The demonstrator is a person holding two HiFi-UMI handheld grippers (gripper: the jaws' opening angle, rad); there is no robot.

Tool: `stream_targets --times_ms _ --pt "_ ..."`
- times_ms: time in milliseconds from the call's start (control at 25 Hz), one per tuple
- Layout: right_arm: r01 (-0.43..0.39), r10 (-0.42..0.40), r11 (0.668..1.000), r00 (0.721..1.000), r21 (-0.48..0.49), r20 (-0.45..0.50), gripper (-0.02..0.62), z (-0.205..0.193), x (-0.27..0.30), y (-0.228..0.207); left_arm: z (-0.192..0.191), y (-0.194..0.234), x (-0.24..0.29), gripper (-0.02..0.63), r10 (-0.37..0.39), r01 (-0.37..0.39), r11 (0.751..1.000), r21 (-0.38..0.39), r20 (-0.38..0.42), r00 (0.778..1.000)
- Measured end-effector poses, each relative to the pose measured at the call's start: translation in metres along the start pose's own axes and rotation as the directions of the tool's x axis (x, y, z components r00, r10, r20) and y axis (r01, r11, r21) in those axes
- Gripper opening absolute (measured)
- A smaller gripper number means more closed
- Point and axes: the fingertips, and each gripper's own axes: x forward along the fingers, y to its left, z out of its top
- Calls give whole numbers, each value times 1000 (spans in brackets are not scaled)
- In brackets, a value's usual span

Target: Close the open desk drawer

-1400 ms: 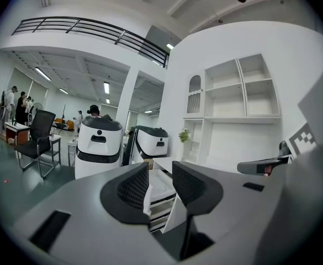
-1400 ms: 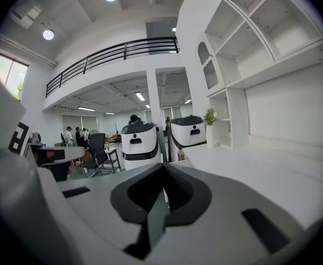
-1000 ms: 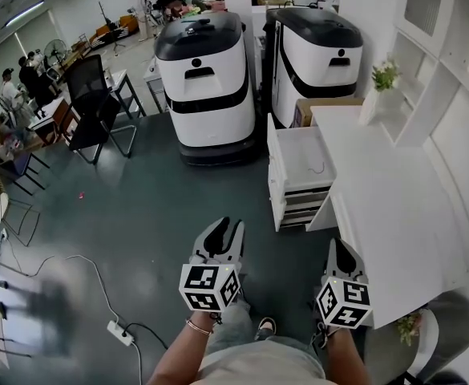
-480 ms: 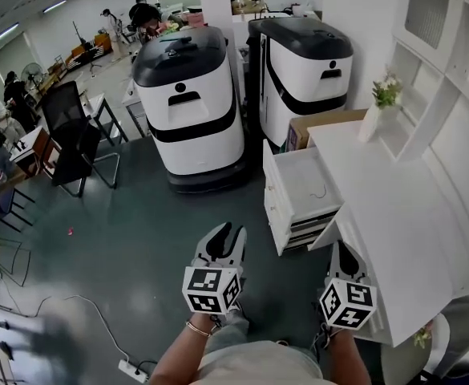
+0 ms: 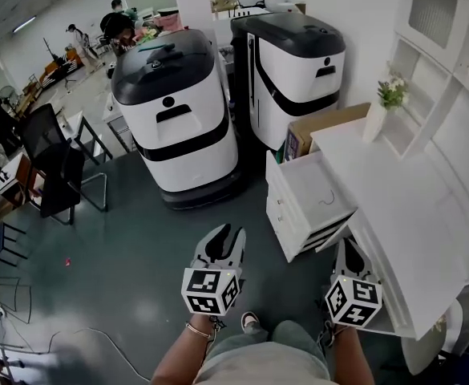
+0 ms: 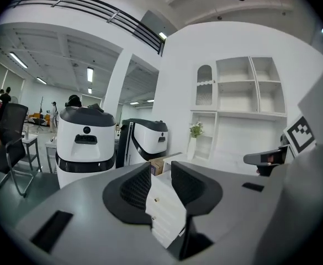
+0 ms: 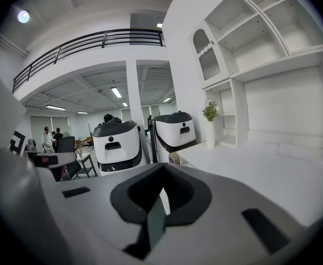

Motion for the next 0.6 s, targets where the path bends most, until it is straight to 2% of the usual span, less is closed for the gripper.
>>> stream_targets --times_ms 320,600 --pt "89 -89 996 994 7 -61 6 -12 21 -13 -14 14 42 124 -57 55 998 -36 -47 997" --pt "155 -152 987 986 45 -68 6 -9 74 -35 -17 18 102 124 -123 123 992 -10 -90 988"
